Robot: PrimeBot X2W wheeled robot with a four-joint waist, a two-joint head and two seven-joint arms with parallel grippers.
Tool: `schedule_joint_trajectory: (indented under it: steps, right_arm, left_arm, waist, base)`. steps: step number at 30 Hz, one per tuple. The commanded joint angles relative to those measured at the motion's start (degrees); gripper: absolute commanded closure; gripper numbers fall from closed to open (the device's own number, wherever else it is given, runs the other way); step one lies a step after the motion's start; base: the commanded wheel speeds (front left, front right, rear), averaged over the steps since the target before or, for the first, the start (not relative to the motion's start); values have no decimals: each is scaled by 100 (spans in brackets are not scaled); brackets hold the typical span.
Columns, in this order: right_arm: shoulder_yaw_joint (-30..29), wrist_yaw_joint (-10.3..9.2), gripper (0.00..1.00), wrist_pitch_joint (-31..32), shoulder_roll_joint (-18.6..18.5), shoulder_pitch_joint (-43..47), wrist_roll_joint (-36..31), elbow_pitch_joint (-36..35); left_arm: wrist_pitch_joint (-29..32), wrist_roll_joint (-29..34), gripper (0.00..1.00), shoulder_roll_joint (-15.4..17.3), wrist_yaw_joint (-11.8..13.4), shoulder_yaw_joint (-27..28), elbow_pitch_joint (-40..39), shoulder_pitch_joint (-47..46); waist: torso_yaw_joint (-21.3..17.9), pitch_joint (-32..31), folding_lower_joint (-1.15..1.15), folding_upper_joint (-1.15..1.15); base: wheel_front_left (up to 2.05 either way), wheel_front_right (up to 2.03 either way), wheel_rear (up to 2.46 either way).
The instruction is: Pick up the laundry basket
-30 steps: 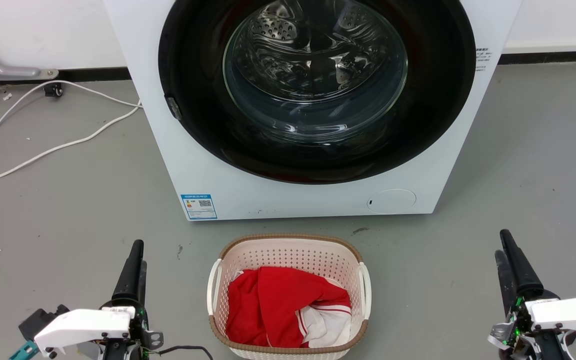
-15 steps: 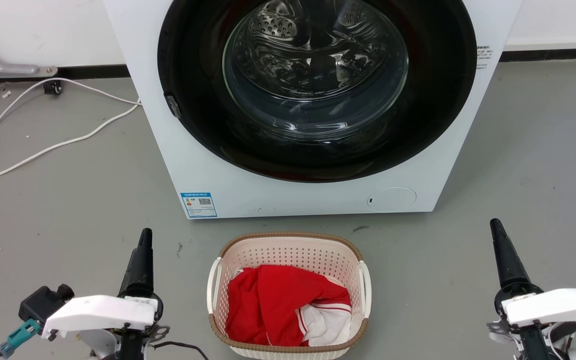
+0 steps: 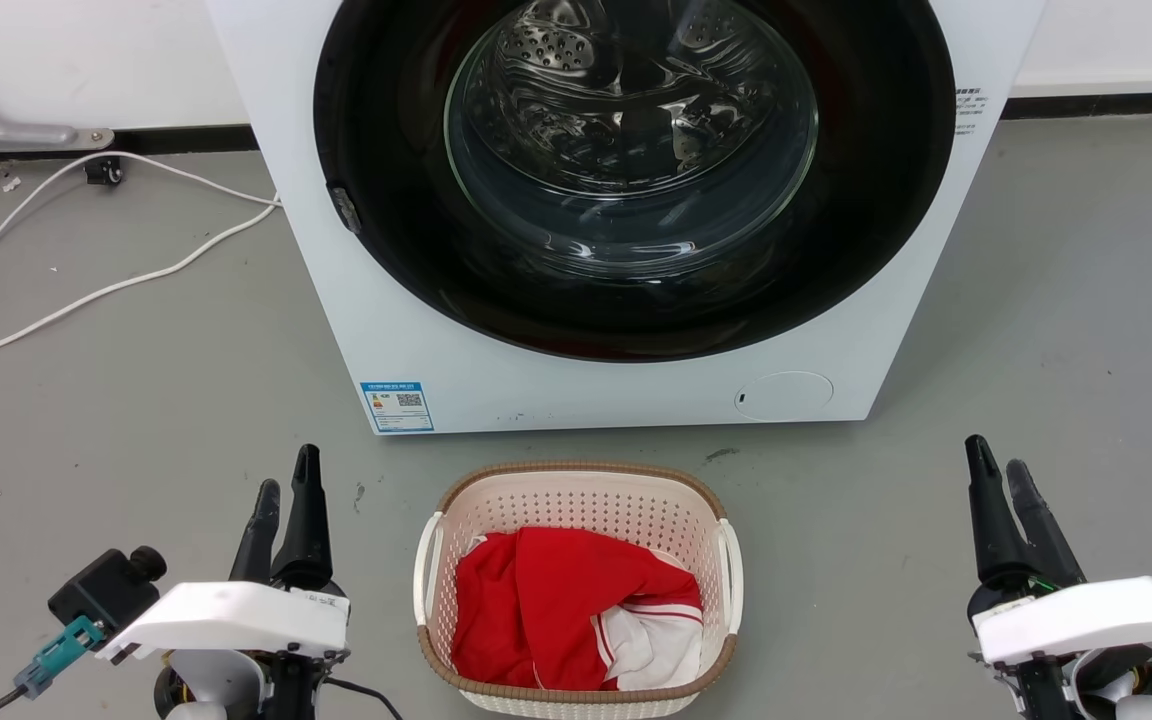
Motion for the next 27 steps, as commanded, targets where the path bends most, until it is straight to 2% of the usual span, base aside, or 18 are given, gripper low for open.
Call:
schedule_joint_trajectory:
  steps: [1, 12, 27]
  right_arm:
    - [25, 0, 0, -59, -16, -17, -235, -133]
    - [101, 0, 0, -261, -18, 75, -1211, -269]
    - [162, 0, 0, -502, -21, 202, -2307, -345]
  left_arm:
    - [-58, 209, 0, 24, 31, -28, -123, -9]
    - [-258, 1069, 0, 27, 56, -71, -310, 83]
    - [-500, 2035, 0, 29, -56, -90, -431, 218]
  waist:
    - [-2, 1, 0, 0]
    - [4, 6, 0, 0]
    - [21, 7, 0, 0]
  base:
    - [0, 0, 0]
    - [0, 0, 0]
    - [0, 0, 0]
